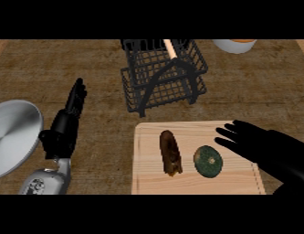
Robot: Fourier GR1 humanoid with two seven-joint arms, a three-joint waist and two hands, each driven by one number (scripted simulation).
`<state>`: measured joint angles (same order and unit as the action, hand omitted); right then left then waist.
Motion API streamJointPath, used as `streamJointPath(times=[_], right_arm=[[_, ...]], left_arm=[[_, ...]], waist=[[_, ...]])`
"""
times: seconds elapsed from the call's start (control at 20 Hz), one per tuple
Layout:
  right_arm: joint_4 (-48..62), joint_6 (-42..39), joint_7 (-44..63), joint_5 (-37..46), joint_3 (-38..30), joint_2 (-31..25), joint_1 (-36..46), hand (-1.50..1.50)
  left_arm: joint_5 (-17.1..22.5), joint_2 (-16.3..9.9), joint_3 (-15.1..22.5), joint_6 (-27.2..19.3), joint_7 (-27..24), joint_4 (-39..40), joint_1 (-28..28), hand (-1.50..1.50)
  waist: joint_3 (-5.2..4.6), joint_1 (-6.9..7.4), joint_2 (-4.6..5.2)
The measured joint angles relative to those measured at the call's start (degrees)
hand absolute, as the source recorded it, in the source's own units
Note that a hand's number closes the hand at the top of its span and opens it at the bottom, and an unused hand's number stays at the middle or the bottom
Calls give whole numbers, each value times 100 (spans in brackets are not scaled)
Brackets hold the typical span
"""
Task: Pick the squash from the cutting board and place it in the tiered basket
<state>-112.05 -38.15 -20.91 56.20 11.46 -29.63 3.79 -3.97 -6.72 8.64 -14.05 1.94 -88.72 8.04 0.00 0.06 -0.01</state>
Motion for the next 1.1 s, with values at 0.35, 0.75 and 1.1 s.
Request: streamJointPath(times=[0.35,0.75,1.1], right_arm=[[205,74,-198,193,54,217,23,-150],[423,-71,27,492,361,641,183,-150],[546,-127,158,808,622,936,194,-150]], left_arm=[[-173,106,-73,67,83,-64,2,0],[-227,147,-220,224,81,-120,-26,0],[-338,266,-257,254,130,-132,-43,0]], waist=[[0,-5,-1],[-1,0,0],[-1,-2,-1]])
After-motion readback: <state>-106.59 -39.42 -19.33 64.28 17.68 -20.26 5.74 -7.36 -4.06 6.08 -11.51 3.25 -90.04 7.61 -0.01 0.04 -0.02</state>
